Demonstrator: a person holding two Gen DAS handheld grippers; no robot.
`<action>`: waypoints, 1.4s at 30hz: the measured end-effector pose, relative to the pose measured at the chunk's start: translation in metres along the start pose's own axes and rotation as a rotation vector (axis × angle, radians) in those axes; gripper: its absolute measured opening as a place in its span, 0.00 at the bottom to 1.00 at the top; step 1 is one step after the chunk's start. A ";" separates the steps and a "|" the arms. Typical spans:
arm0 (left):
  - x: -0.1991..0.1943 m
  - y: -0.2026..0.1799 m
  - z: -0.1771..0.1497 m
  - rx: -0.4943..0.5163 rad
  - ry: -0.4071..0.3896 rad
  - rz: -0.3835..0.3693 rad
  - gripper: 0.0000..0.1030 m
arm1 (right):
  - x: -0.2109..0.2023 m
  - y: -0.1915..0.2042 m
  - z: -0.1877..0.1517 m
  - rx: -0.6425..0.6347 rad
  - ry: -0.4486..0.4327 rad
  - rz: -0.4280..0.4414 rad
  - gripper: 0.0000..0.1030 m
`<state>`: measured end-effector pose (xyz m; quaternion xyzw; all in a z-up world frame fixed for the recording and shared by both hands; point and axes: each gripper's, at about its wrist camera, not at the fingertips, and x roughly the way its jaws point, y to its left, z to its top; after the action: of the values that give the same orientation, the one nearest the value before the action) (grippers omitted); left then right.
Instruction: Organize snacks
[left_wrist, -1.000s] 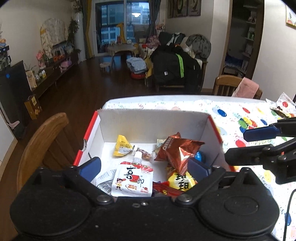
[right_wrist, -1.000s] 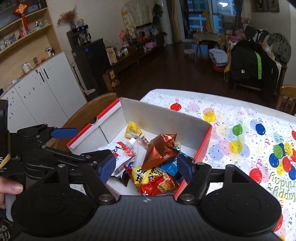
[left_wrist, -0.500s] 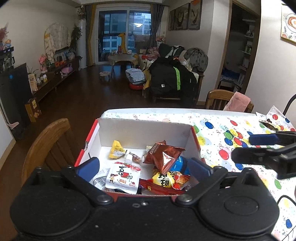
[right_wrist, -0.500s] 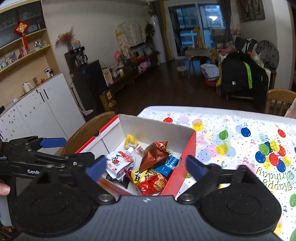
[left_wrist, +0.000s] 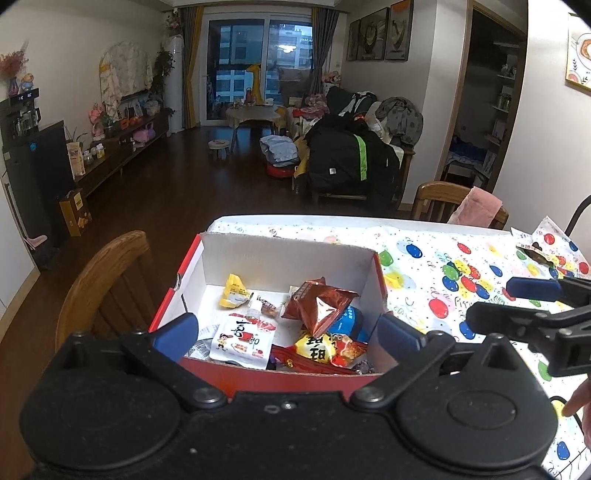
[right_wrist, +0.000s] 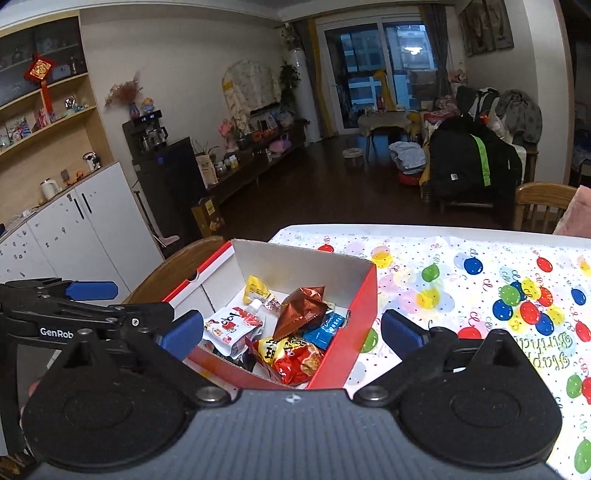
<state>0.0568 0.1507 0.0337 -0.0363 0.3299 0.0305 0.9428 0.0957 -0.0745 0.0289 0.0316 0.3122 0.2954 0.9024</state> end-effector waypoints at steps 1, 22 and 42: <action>-0.001 -0.001 0.000 0.000 -0.002 0.002 1.00 | -0.001 -0.001 0.000 0.005 -0.001 -0.002 1.00; -0.018 -0.017 0.005 -0.010 -0.015 -0.036 1.00 | -0.020 -0.007 -0.013 0.039 -0.023 -0.064 1.00; -0.014 -0.020 0.001 -0.006 -0.009 -0.048 1.00 | -0.014 -0.005 -0.008 0.054 -0.013 -0.070 1.00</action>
<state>0.0477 0.1300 0.0442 -0.0470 0.3246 0.0092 0.9446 0.0844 -0.0879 0.0286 0.0471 0.3153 0.2549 0.9129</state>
